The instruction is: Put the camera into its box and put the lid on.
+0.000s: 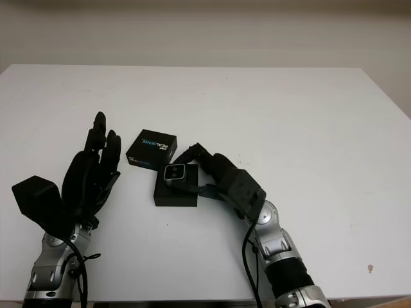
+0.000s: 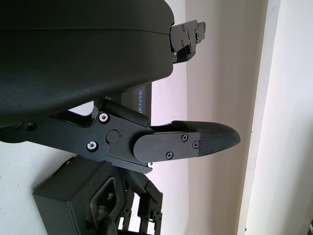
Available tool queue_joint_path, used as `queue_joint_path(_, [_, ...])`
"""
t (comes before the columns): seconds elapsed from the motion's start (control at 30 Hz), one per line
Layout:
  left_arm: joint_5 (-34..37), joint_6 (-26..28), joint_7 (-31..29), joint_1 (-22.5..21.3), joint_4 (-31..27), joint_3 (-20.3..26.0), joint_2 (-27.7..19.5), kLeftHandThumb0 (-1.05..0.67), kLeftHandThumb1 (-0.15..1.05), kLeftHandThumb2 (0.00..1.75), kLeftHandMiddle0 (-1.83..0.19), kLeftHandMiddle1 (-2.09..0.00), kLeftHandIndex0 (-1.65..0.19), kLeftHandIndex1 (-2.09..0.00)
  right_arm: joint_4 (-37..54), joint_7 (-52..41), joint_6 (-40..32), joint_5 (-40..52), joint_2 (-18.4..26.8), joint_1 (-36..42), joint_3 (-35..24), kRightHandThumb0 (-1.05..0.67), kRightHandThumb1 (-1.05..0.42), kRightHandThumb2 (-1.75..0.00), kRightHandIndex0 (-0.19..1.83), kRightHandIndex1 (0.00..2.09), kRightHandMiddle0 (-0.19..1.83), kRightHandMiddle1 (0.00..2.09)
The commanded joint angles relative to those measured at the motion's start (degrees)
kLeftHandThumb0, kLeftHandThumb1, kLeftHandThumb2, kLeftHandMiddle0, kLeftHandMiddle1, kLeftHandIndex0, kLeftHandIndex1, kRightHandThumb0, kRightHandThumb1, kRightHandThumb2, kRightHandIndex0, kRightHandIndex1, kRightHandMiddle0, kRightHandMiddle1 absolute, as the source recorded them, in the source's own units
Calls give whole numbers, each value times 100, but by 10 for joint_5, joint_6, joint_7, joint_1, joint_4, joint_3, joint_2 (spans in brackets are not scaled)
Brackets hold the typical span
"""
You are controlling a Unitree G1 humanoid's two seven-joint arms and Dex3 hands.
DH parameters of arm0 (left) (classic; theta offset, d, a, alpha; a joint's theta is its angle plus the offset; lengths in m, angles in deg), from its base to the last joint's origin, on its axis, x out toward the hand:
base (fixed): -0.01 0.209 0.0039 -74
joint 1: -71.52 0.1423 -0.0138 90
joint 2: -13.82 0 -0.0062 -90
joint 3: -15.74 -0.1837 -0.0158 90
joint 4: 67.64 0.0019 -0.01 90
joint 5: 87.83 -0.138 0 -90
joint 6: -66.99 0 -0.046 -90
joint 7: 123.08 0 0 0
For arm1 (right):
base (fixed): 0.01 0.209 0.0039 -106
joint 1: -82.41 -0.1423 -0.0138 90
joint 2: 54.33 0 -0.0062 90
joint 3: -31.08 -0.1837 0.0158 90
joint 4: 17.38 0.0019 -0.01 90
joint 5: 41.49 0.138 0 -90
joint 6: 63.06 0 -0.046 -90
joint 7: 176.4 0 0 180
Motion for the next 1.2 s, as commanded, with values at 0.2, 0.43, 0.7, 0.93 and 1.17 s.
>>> queue_joint_path(0.2, [0,1,1,4,-9,1,1,-71,105,45,19,0,19,0,-9,11,16,1,7,21,-1,-41,-101,-5,-18,2,-1,46])
queue_joint_path(0.43, [3,-2,-1,4,-7,1,1,-70,105,46,19,0,19,0,-7,5,12,10,8,20,-3,-41,-99,-5,-19,3,2,41])
queue_joint_path(0.7, [-3,0,2,1,-10,0,-2,-71,105,46,19,0,19,0,40,14,-6,30,12,12,-26,-60,-104,-6,-19,4,-10,20])
queue_joint_path(0.93, [8,-12,-6,-29,-22,41,-42,-63,105,42,19,0,19,0,84,64,-7,128,-27,-32,-107,-57,-105,-7,-16,6,-6,13])
queue_joint_path(1.17, [-33,-25,-42,-109,39,77,-170,-60,105,18,15,-5,14,-4,127,100,-56,189,-42,-64,-153,-65,-105,-16,-9,9,-3,13])
